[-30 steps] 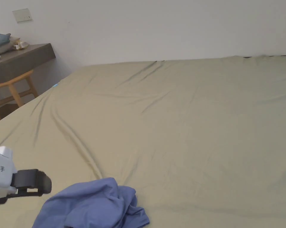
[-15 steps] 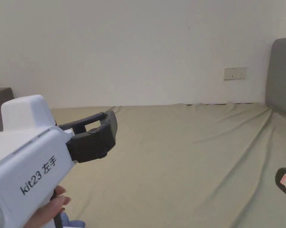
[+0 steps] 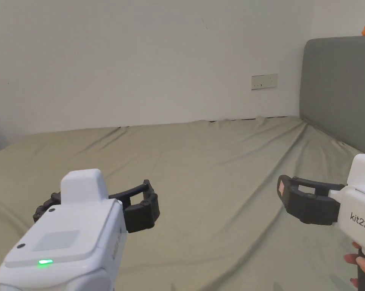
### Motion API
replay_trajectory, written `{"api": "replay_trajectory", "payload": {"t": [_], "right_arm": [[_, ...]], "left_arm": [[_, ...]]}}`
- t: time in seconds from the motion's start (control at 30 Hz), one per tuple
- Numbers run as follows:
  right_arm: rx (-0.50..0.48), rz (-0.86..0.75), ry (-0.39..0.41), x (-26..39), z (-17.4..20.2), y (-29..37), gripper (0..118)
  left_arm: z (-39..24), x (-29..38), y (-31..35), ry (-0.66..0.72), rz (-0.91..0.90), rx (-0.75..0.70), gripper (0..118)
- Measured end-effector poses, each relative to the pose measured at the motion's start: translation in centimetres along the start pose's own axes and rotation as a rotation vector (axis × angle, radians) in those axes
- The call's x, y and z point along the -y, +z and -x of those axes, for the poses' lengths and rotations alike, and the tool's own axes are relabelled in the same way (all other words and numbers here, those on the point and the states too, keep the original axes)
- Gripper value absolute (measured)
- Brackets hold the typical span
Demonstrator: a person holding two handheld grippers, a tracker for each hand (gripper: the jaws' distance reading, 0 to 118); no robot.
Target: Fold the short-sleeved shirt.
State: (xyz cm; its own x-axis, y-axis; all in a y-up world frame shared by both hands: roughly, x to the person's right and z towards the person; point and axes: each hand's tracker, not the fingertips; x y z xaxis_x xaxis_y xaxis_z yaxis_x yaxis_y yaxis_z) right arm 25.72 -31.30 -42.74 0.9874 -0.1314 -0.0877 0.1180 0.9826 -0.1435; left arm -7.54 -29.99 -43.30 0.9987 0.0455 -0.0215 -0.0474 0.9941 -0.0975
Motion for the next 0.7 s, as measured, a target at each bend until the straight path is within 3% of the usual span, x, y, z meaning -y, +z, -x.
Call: {"api": "replay_trajectory", "payload": {"t": [0.23, 0.4, 0.7], "right_arm": [[0.01, -0.023, -0.026, -0.4, 0.0, 0.6, 118], [-0.014, 0.041, -0.075, -0.3, 1.0, 0.9, 118], [0.025, -0.038, -0.023, -0.8, 1.3, 1.7, 118]], "left_arm": [[-0.4, 0.3, 0.4, -0.165, -0.003, -0.086, 118], [0.2, 0.3, 0.5, -0.109, 0.02, -0.053, 118], [0.7, 0.1, 0.7, -0.091, 0.067, -0.054, 118]]}}
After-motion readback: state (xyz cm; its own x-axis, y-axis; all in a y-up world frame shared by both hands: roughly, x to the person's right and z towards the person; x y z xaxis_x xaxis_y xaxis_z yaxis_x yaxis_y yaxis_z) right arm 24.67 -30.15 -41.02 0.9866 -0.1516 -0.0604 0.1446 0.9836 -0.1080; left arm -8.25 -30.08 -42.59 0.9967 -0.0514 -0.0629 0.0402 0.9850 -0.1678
